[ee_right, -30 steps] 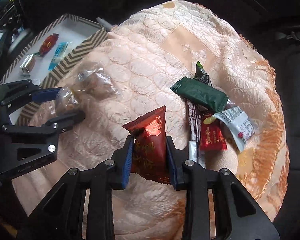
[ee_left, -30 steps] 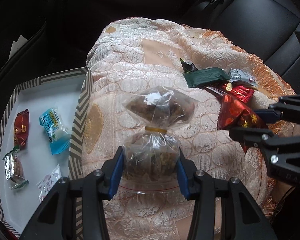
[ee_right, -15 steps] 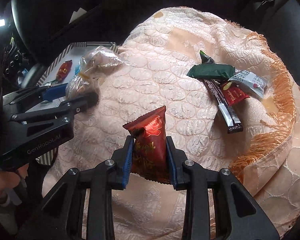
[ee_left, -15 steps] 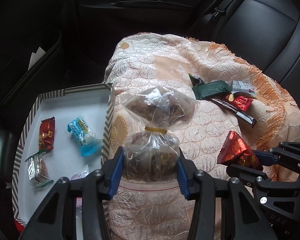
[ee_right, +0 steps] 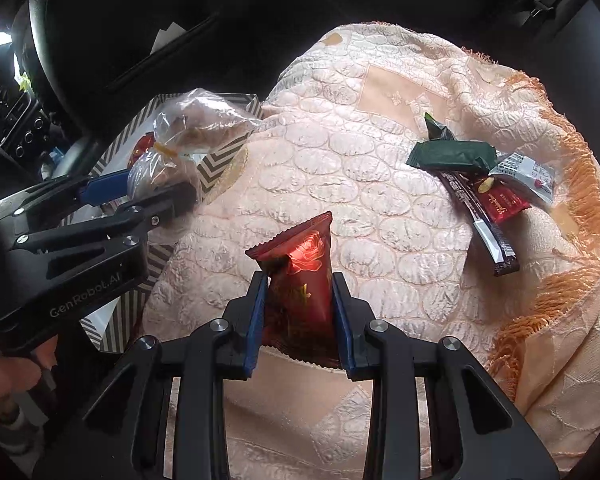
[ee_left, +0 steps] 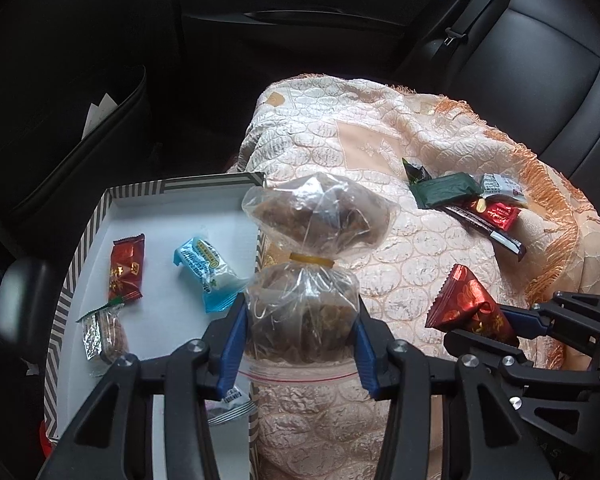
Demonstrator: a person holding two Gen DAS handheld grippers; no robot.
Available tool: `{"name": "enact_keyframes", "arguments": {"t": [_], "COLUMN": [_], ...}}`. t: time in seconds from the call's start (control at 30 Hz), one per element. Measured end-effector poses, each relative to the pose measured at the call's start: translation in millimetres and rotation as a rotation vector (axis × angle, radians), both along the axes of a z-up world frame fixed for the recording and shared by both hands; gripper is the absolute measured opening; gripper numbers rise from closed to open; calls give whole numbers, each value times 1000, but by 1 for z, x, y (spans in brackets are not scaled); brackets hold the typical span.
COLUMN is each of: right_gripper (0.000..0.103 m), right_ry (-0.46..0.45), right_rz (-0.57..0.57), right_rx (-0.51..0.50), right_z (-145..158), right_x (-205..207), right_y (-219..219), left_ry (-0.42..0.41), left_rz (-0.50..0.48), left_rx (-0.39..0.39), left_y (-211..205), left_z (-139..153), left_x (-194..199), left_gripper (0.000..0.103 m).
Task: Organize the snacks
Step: 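Carry the nut bag and red cake over the white tray with both grippers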
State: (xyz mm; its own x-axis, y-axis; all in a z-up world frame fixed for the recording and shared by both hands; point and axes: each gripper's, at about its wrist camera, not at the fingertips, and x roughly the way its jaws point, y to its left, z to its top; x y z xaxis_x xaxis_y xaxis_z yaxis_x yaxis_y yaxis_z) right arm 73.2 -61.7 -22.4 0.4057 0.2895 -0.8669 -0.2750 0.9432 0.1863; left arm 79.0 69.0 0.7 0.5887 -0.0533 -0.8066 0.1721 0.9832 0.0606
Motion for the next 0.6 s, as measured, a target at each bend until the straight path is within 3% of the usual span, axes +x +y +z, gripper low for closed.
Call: {"name": "enact_keyframes", "arguments": {"t": [0.6], "right_gripper": [30], "right_ry": [-20], "right_rz": [67], "right_rx": [10], "right_z": [5], "right_x": [15], "right_y": [57], "left_ry": [-18], "left_rz": [95], "left_rx": [20], "left_y": [51], "left_z": [4], "left_x": [8], "left_gripper": [50]}}
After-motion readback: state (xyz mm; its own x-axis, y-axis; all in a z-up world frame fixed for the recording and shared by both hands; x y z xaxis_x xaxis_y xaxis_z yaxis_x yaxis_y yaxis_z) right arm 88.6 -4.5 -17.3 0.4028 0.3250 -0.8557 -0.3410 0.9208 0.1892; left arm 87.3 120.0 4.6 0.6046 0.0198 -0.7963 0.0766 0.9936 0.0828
